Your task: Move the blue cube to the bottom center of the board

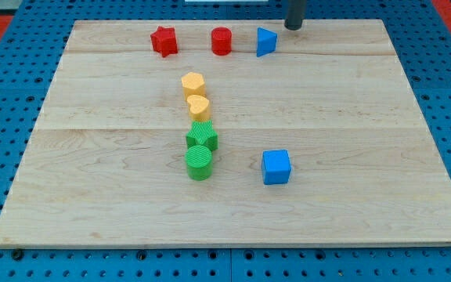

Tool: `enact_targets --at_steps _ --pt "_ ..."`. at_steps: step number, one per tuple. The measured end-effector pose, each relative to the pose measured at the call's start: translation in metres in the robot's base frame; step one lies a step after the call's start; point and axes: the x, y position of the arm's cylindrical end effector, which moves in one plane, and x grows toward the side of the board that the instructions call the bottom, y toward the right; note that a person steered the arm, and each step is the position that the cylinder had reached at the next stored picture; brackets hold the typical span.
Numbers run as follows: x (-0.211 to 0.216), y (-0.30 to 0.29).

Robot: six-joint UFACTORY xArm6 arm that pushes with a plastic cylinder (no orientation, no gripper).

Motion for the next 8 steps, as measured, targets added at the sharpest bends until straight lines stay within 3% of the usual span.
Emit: enact_targets --at_steps 2,3,4,5,6,8 --pt "0.071 -0.009" --pt "0.069 0.000" --pt "0.039 0.011" --pt "0.098 0.012" --pt "0.195 0.009" --pt "0.321 -0.057"
